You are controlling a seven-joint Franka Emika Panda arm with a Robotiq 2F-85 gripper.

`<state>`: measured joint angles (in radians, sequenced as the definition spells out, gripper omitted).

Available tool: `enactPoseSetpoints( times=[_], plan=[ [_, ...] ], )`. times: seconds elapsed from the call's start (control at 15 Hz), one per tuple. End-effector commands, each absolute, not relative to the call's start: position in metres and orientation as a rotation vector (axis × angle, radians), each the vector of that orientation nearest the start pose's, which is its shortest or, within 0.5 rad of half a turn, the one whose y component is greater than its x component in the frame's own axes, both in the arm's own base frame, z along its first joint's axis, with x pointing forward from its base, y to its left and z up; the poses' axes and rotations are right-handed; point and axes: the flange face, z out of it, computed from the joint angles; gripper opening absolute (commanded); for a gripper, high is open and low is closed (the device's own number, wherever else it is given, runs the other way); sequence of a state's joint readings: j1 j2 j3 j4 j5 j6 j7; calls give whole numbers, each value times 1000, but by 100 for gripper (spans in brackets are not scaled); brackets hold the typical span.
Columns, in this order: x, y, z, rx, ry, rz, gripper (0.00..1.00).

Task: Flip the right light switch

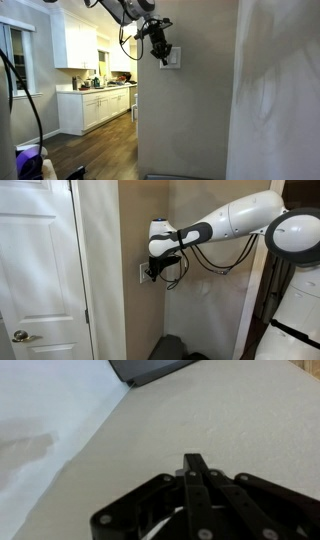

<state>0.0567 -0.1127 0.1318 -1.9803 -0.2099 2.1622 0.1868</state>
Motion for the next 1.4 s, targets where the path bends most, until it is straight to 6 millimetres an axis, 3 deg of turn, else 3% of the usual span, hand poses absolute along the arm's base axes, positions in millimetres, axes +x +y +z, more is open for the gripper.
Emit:
enactPoseSetpoints(
  times=[0.0, 0.53, 0.87, 1.33],
  plan=[
    [545, 98, 547, -3241, -154, -532, 1],
    [554, 88, 552, -3249, -165, -575, 0],
    [566, 86, 565, -3215, -165, -720, 0],
    [580, 88, 557, -3204, -173, -760, 0]
  ],
)
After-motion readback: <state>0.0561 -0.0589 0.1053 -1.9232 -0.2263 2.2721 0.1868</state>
